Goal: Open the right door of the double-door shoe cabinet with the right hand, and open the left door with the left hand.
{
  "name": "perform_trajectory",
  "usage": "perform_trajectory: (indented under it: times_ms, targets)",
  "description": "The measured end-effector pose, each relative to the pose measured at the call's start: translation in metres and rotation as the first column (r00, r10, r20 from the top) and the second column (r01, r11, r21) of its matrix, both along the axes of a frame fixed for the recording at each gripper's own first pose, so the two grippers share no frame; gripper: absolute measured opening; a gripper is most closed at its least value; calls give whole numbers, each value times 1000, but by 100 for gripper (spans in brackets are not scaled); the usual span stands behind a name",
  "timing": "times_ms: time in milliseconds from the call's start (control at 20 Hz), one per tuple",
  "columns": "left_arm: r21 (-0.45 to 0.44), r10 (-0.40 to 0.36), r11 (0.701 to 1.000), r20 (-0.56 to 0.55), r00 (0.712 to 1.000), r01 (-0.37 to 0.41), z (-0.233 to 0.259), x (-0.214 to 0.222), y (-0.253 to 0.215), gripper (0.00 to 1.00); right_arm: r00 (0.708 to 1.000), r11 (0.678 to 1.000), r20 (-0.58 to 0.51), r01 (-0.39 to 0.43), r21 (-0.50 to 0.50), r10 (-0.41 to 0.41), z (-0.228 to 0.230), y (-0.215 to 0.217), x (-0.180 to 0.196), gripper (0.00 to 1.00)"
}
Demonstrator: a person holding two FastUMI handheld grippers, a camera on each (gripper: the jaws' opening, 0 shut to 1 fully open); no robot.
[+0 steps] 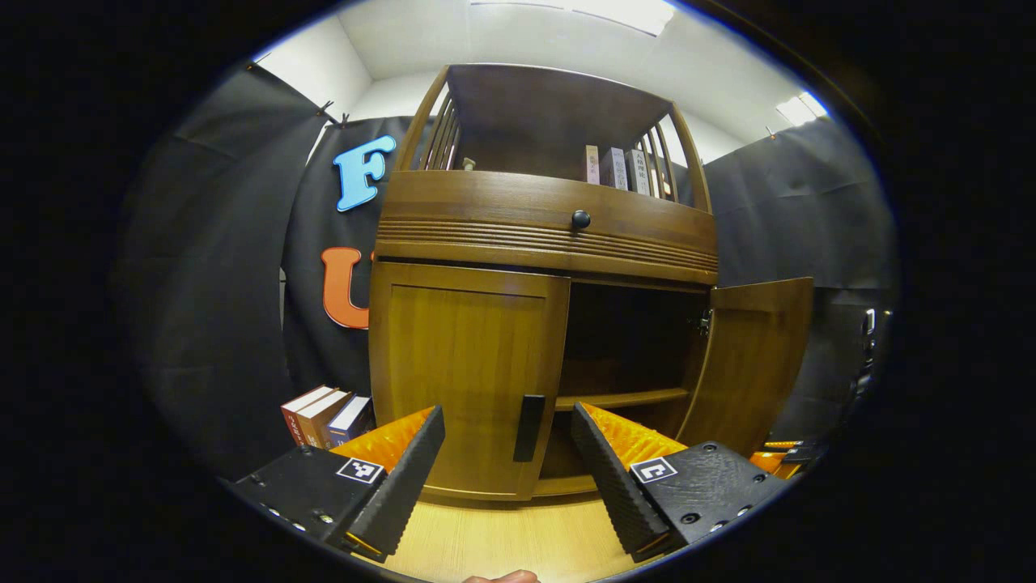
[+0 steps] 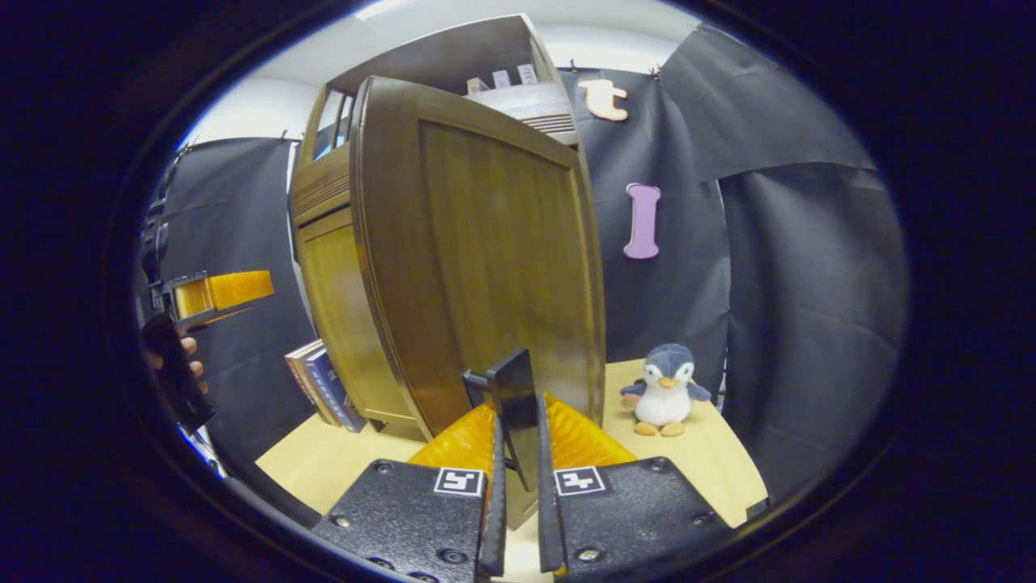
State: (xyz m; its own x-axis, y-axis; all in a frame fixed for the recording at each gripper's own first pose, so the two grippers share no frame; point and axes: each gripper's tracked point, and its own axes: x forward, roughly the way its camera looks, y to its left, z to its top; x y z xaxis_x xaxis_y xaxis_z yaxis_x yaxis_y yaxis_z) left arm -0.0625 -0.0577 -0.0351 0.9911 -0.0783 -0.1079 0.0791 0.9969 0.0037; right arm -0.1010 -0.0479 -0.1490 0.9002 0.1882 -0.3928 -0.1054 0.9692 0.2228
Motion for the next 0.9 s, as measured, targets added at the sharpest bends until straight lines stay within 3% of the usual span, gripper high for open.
perform_trajectory:
  times_ms: [400,650,900]
  targets:
    - [-8,2,1000,11,1000,-2,-21,44,-14,94,981,981,-29,192,35,-191,-4,-80,-2,7]
    - [-25,5,1000,-13,1000,-5,-42,78,-18,94,985,984,-33,172,44,-170,-5,-86,-3,6]
    - [19,-13,1000,-57,998,14,-72,115,-27,93,986,987,-41,161,24,-160,-2,-88,-4,7]
